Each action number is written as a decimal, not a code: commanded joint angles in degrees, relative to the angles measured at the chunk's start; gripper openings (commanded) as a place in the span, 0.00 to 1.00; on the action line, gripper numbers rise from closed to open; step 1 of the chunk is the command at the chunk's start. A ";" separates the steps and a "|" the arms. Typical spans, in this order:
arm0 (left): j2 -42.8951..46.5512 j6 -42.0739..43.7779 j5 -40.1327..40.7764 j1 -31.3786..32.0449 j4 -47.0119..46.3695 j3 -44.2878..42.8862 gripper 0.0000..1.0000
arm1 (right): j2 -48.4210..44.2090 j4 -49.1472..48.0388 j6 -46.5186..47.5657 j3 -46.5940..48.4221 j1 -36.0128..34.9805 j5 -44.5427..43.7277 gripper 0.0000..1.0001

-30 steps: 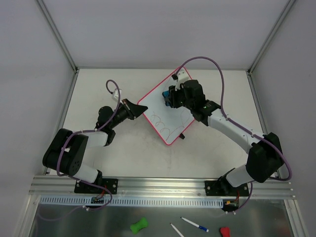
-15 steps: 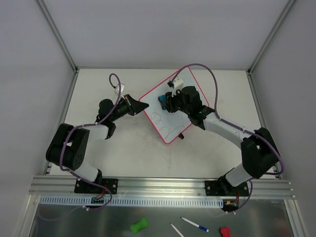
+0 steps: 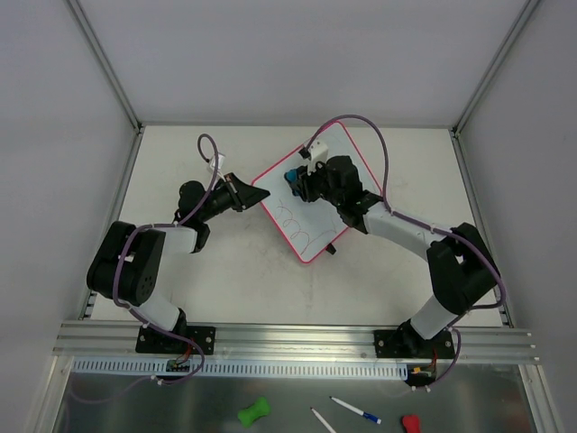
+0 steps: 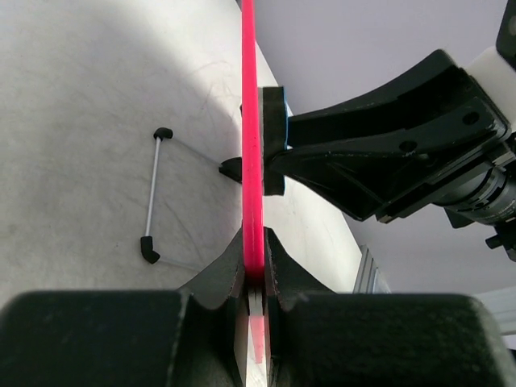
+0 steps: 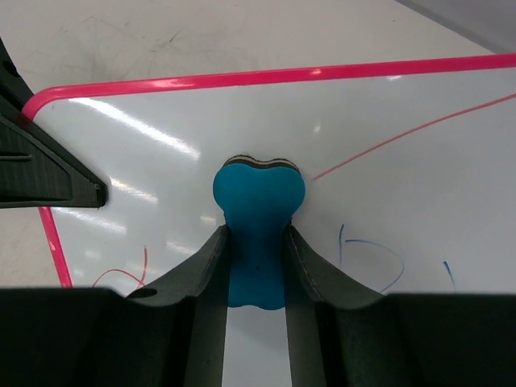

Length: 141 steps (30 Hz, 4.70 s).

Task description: Erase the whiteboard

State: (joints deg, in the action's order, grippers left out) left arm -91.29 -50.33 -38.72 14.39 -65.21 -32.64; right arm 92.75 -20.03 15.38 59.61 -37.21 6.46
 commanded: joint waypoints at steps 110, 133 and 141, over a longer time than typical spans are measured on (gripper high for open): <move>4.63 7.17 -9.80 0.46 11.60 -3.75 0.00 | 20.63 38.14 -22.66 21.35 28.86 -4.60 0.00; 3.75 3.39 -6.90 0.46 9.40 -3.30 0.00 | 14.05 37.70 -26.63 14.30 30.44 -14.81 0.00; 2.61 2.69 -7.07 0.46 7.82 -3.39 0.00 | 4.38 37.70 -25.67 12.37 32.11 -8.23 0.00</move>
State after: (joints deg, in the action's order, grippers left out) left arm -88.18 -47.42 -43.20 13.93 -52.51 -35.64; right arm 103.74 16.99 -10.09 71.85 -5.30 -5.43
